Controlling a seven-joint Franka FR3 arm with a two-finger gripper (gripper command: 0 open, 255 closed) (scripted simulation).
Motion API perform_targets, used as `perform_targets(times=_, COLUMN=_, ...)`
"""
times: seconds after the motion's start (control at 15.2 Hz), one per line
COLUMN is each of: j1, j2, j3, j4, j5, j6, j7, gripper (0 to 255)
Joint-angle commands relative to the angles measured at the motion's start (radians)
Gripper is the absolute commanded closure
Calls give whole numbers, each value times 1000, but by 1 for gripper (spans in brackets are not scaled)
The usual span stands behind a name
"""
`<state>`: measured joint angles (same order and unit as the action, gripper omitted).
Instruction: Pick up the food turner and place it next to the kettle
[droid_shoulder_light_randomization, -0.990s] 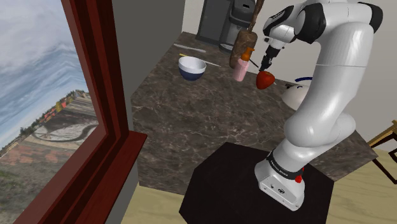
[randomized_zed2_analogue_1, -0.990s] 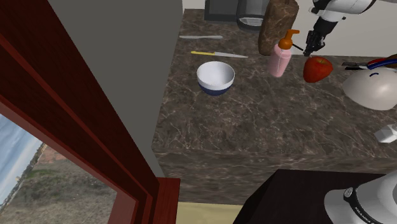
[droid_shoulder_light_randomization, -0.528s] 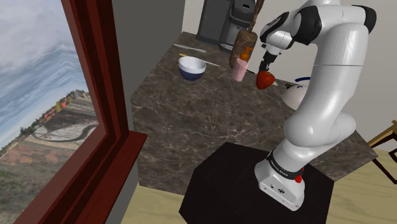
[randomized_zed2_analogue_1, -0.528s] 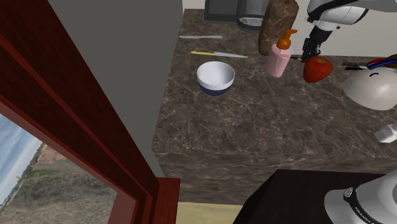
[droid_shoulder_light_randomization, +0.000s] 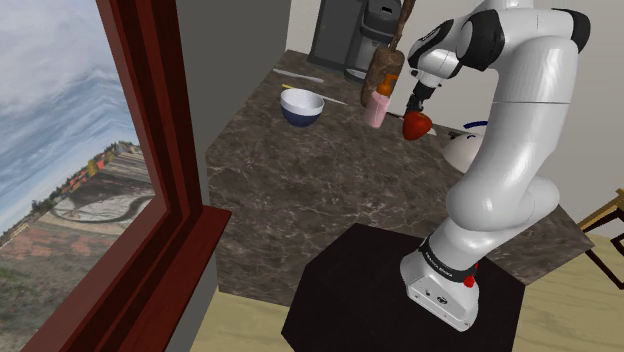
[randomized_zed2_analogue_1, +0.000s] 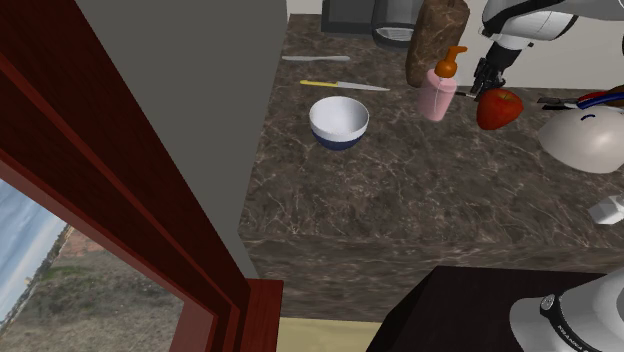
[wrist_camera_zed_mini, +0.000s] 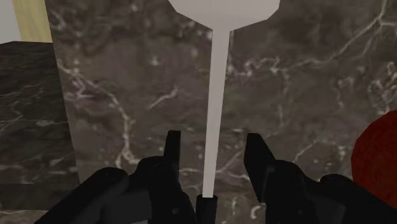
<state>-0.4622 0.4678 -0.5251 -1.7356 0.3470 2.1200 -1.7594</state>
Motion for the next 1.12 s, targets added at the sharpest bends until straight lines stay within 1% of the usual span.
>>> perform_targets(times=0.0, j1=0, j2=0, j3=0, j4=0, j5=0, j6=0, j7=0, gripper=0)
perform_targets(times=0.26, j1=0, j2=0, j3=0, j4=0, j5=0, j6=0, j7=0, gripper=0)
perform_targets(times=0.53, j1=7, j2=-54, j3=-22, j4=54, j5=-39, j6=-101, j7=24, gripper=0)
perform_targets(times=1.06, j1=6, j2=-54, j3=-22, j4=54, j5=-39, j6=-101, j7=24, gripper=0)
